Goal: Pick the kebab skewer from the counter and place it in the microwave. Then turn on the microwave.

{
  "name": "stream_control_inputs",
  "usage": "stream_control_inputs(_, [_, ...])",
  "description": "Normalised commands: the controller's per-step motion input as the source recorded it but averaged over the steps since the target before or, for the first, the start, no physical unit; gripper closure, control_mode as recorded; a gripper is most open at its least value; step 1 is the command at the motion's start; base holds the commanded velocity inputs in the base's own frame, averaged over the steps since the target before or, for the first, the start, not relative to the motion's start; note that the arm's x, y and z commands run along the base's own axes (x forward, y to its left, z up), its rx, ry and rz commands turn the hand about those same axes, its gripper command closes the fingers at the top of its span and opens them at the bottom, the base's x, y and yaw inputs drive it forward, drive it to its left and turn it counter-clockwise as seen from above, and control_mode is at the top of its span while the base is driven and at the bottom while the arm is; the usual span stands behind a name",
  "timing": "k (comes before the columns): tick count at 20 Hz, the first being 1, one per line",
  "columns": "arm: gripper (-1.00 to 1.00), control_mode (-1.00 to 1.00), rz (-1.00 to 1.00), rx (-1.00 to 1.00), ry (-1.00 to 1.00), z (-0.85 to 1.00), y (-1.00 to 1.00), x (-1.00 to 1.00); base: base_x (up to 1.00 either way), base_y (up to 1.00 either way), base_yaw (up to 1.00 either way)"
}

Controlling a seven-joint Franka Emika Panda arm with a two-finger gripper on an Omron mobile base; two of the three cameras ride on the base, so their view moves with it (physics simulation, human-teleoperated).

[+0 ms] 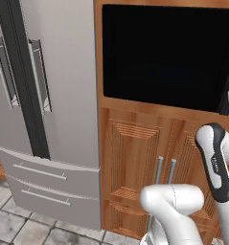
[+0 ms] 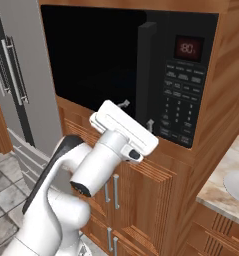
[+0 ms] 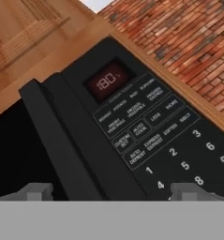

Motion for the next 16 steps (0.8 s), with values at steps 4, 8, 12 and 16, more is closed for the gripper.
stream_control_inputs(4, [-1.0,-1.0,0.0,-0.01,0.23,0.0,-0.06,-0.42,0.0,0.0,0.0])
stream_control_inputs(8, [-1.0,-1.0,0.0,-0.02,0.27,0.0,-0.04,-0.28,0.0,0.0,0.0])
stream_control_inputs(12, [-1.0,-1.0,0.0,-0.05,0.12,-0.1,-0.19,-0.22,0.0,0.0,0.0])
stream_control_inputs(16, [-1.0,-1.0,0.0,-0.07,0.08,-0.25,-0.22,-0.26,0.0,0.0,0.0])
